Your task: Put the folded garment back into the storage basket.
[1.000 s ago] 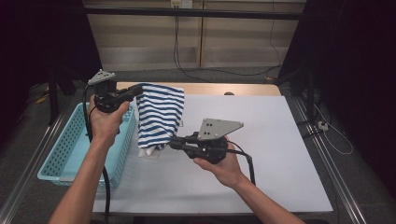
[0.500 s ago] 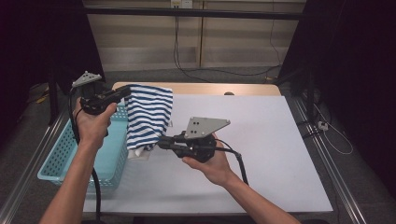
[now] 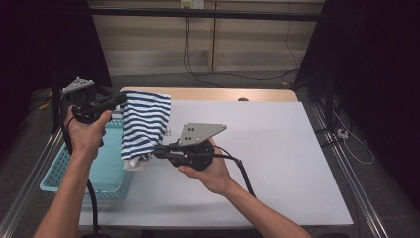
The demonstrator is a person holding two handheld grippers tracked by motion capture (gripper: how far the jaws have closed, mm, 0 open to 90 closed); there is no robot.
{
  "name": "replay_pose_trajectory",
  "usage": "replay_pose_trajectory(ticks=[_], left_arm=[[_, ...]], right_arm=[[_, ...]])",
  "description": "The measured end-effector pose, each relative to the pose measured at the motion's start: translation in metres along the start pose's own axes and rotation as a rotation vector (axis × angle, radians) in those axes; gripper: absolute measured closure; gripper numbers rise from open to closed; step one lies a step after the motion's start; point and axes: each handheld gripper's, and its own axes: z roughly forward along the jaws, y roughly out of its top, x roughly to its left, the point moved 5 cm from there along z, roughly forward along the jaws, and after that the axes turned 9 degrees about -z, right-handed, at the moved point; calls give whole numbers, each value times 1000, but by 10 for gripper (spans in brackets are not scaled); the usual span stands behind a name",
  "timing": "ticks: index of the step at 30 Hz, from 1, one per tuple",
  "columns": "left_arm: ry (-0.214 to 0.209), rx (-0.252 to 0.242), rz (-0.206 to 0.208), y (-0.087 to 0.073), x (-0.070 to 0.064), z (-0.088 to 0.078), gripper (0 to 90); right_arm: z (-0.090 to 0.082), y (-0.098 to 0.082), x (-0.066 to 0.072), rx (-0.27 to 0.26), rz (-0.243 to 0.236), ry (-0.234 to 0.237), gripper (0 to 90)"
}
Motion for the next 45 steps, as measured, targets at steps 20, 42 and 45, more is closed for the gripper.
replay_pose_trajectory(ticks=[20, 42, 45], left_arm=[[57, 8, -29, -9, 36, -11, 852], [136, 32, -53, -10, 81, -33, 852], [150, 34, -54, -8, 84, -34, 852]], right_arm=[[38, 4, 3, -3, 21, 41, 865], [89, 7, 7, 37, 18, 88, 865], [95, 6, 6, 36, 28, 87, 865]])
